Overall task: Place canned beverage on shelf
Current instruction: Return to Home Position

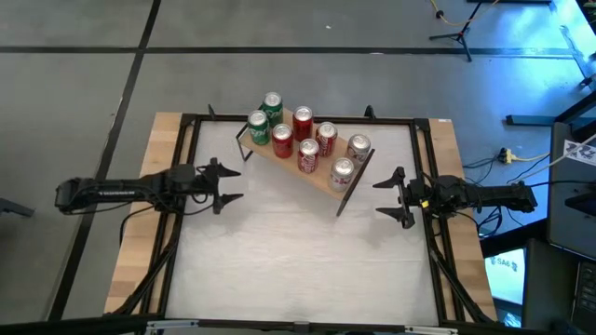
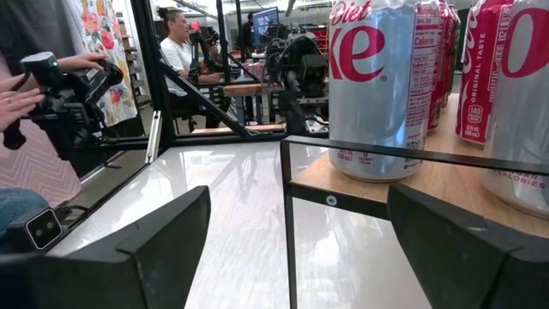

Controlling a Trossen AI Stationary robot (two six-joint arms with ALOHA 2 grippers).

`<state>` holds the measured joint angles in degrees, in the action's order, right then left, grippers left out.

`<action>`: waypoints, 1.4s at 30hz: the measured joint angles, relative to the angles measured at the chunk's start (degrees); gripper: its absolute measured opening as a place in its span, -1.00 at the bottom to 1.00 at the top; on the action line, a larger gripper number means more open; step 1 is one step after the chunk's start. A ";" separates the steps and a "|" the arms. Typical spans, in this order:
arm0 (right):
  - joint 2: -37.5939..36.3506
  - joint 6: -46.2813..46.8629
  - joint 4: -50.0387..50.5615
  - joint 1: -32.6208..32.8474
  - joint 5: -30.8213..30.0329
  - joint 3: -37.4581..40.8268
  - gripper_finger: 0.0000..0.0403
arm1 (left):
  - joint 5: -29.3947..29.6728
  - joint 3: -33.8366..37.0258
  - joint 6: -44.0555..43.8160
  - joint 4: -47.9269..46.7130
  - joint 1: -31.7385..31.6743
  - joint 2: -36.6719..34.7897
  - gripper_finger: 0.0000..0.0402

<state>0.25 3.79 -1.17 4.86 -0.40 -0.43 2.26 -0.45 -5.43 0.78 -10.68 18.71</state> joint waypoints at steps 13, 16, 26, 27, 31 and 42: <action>-0.01 0.00 0.01 -0.01 -0.02 0.00 0.73 | -0.01 0.00 23.20 0.00 0.00 -11.93 0.81; 0.00 -0.02 0.02 0.00 0.00 0.00 0.73 | -0.02 0.00 23.86 0.00 0.00 -13.96 0.81; -0.02 -0.01 0.00 -0.01 0.00 0.00 0.73 | 1.62 -0.02 23.82 0.22 0.00 -18.61 0.81; -0.01 -0.01 0.00 -0.01 -0.02 0.00 0.73 | 1.60 -0.02 23.41 0.22 0.00 -18.59 0.81; -0.02 -0.01 0.02 0.00 -0.01 0.00 0.73 | 1.63 -0.02 15.78 0.22 0.48 -18.59 0.81; -0.02 0.00 0.00 -0.02 0.00 0.00 0.73 | 3.41 -0.02 11.47 0.57 5.83 -18.59 0.81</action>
<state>0.23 3.79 -1.17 4.84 -0.41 -0.43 5.67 -0.47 6.04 1.34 -4.85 0.12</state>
